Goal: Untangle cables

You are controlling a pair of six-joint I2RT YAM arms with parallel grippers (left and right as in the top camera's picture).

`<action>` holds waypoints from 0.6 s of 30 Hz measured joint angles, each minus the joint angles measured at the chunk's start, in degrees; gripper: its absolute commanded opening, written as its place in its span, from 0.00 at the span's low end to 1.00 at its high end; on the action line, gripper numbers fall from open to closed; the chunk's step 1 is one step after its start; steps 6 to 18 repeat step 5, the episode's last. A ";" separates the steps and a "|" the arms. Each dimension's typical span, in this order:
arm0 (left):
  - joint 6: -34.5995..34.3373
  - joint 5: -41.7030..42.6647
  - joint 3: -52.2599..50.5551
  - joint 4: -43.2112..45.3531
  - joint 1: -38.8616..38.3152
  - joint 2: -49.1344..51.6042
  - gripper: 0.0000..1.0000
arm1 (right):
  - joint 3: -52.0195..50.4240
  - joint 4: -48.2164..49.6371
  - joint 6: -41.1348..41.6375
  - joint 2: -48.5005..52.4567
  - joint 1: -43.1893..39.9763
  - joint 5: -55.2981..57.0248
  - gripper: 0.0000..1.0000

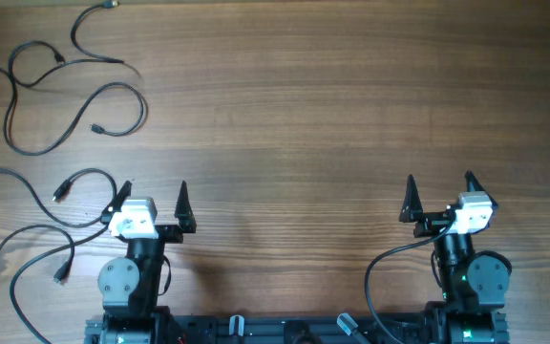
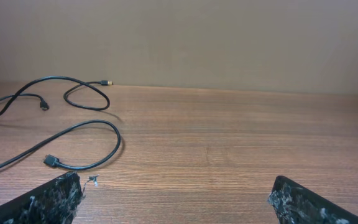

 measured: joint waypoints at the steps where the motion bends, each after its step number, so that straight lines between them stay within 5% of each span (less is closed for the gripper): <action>1: 0.02 0.00 0.00 0.00 0.00 0.00 1.00 | 0.00 0.00 0.00 0.00 0.00 0.00 1.00; 18: 0.02 0.00 0.00 0.00 0.00 0.00 1.00 | 0.00 0.00 0.00 0.00 0.00 0.00 0.99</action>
